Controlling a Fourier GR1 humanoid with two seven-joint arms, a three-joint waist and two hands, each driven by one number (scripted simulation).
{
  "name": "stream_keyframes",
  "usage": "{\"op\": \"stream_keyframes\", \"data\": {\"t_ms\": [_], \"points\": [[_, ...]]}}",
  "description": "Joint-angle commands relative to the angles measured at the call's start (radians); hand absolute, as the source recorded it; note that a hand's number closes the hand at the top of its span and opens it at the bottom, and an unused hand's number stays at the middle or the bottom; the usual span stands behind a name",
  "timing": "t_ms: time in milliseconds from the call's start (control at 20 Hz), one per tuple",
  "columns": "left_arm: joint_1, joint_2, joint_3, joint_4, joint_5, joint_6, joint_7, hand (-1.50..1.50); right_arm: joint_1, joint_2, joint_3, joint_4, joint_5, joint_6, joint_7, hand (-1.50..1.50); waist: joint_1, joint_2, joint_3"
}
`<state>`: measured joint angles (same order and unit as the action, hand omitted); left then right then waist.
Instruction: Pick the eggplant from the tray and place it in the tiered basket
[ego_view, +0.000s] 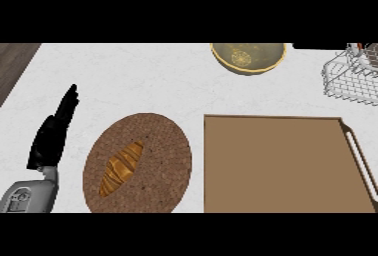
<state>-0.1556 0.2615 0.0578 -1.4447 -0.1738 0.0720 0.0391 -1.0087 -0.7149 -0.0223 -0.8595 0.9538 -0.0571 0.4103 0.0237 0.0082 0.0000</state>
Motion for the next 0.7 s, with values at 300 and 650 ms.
{"op": "stream_keyframes", "data": {"t_ms": [300,650], "points": [[-0.045,-0.011,0.014,0.05,-0.03,0.02,0.001,0.0,-0.071,-0.048,-0.058,0.309,0.026,-0.073,-0.257,1.5,-0.007,-0.001,0.0],[-0.058,-0.029,-0.004,0.025,-0.039,0.019,0.022,0.0,-0.065,-0.051,-0.144,0.49,-0.039,-0.101,-0.411,1.5,0.003,0.004,0.001]]}}
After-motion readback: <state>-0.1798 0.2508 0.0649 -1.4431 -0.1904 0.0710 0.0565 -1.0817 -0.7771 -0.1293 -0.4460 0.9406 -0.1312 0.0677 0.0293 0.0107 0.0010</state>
